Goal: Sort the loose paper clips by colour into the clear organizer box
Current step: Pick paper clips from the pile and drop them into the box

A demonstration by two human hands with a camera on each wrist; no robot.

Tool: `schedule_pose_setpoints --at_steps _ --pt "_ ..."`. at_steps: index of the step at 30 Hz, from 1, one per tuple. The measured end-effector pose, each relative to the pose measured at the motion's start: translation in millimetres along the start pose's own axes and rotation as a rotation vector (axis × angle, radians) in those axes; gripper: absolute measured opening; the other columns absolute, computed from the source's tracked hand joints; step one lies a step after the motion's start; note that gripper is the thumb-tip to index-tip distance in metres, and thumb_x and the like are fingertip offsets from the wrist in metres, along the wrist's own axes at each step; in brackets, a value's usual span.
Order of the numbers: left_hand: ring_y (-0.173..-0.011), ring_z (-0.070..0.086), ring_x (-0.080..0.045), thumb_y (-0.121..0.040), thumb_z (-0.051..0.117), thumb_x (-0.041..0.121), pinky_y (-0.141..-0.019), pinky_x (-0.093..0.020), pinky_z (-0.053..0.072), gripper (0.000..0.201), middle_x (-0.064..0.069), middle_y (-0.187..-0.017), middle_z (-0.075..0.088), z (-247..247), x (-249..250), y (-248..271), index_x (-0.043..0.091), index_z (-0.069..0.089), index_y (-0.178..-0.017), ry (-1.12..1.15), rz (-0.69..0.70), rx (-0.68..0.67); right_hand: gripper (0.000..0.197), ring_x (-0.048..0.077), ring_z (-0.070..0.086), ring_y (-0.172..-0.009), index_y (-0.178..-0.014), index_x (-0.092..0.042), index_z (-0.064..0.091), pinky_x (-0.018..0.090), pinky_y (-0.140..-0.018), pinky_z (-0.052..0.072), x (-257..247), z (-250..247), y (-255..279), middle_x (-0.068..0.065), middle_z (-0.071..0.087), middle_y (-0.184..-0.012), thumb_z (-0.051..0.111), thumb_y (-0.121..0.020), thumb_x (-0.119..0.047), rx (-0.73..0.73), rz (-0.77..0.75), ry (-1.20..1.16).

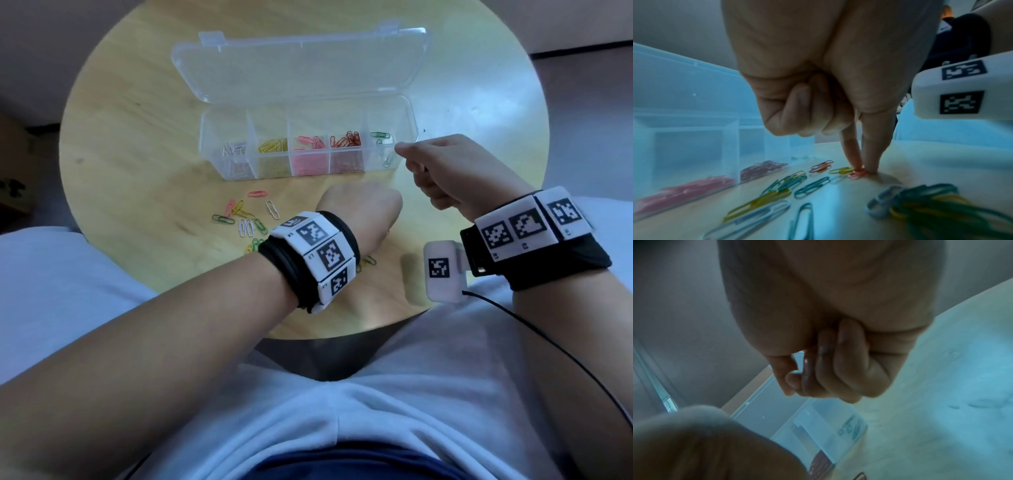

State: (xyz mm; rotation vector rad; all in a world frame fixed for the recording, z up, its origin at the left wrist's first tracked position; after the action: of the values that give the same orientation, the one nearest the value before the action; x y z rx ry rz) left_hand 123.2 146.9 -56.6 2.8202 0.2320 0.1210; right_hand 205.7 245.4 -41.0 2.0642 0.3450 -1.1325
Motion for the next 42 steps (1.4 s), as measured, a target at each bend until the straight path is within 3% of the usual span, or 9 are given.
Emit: schedule_pose_setpoints --at_steps 4,11,15,20,25,31,33,37,42 --pt "-0.071 0.043 -0.026 -0.092 0.055 0.015 -0.061 -0.035 0.036 0.013 0.000 -0.065 0.034 -4 8 5 0.020 0.046 -0.083 -0.084 0.074 0.037 0.042 0.012 0.020 -0.039 -0.059 -0.019 0.039 0.018 -0.039 0.017 -3 1 2 -0.011 0.031 -0.040 0.056 -0.094 -0.037 -0.008 -0.023 0.029" --pt "-0.072 0.046 -0.026 -0.091 0.056 0.013 -0.061 -0.034 0.037 0.009 0.001 -0.067 0.038 -8 3 0 0.018 0.054 -0.085 -0.087 0.039 0.033 0.042 0.013 0.019 -0.041 -0.061 -0.019 0.041 0.020 -0.040 0.016 -2 2 3 -0.010 0.030 -0.042 0.056 -0.094 -0.039 -0.033 -0.027 0.031" --pt "-0.083 0.059 -0.028 -0.089 0.057 0.013 -0.065 -0.035 0.041 0.018 -0.002 -0.091 0.061 -8 -6 -2 0.024 0.065 -0.101 -0.065 0.033 -0.006 0.042 0.013 0.019 -0.042 -0.061 -0.019 0.041 0.020 -0.041 0.015 -1 3 4 -0.009 0.029 -0.044 0.056 -0.094 -0.039 -0.042 -0.034 0.036" --pt "-0.095 0.062 -0.029 -0.089 0.061 0.019 -0.068 -0.032 0.037 0.020 -0.002 -0.106 0.065 -10 -10 0 0.030 0.068 -0.103 -0.026 0.034 -0.029 0.041 0.013 0.019 -0.041 -0.061 -0.018 0.040 0.020 -0.043 0.015 -2 4 4 -0.009 0.029 -0.043 0.056 -0.095 -0.037 -0.046 -0.043 0.034" --pt "-0.093 0.062 -0.029 -0.090 0.062 0.028 -0.067 -0.033 0.035 0.015 -0.002 -0.103 0.064 -10 -11 -2 0.030 0.065 -0.105 -0.042 0.037 -0.037 0.042 0.012 0.020 -0.040 -0.061 -0.018 0.041 0.020 -0.041 0.016 -2 4 3 -0.010 0.030 -0.043 0.056 -0.095 -0.038 -0.052 -0.052 0.039" --pt "-0.075 0.052 -0.026 -0.087 0.062 0.016 -0.063 -0.033 0.038 0.013 -0.001 -0.085 0.059 -15 -6 -3 0.025 0.068 -0.095 -0.101 0.046 -0.071 0.042 0.013 0.020 -0.041 -0.061 -0.018 0.041 0.019 -0.041 0.016 -2 3 2 -0.010 0.030 -0.042 0.056 -0.095 -0.037 -0.057 -0.059 0.034" --pt "-0.069 0.052 -0.025 -0.085 0.059 0.013 -0.059 -0.033 0.038 0.008 0.002 -0.071 0.050 -16 -4 -1 0.020 0.061 -0.083 -0.167 0.080 -0.070 0.042 0.013 0.019 -0.041 -0.061 -0.018 0.042 0.019 -0.041 0.016 -1 3 1 -0.010 0.030 -0.043 0.056 -0.095 -0.037 -0.058 -0.060 0.030" --pt "-0.056 0.042 -0.021 -0.088 0.056 0.027 -0.055 -0.031 0.035 0.032 0.002 -0.063 0.038 -11 -4 4 0.017 0.038 -0.063 -0.210 0.141 -0.056 0.042 0.013 0.020 -0.041 -0.062 -0.017 0.042 0.018 -0.041 0.017 1 4 0 -0.010 0.030 -0.043 0.056 -0.095 -0.038 -0.062 -0.062 0.033" --pt "-0.074 0.050 -0.025 -0.092 0.036 0.038 -0.062 -0.031 0.035 0.032 0.000 -0.067 0.043 0 -19 6 0.014 0.052 -0.076 0.127 -0.044 -0.085 0.042 0.014 0.016 -0.046 -0.062 -0.018 0.039 0.025 -0.046 0.015 1 8 2 -0.006 0.023 -0.049 0.056 -0.096 -0.036 -0.075 -0.050 -0.064"
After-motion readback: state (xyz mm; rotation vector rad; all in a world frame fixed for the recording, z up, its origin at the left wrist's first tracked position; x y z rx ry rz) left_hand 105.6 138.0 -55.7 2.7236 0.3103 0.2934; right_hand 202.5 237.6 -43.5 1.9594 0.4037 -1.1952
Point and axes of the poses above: each hand's wrist, its own y-axis away from the middle knuckle, its own z-axis out of the palm, x = y × z, the point moved 2 cm from there along -y, towards the middle knuckle
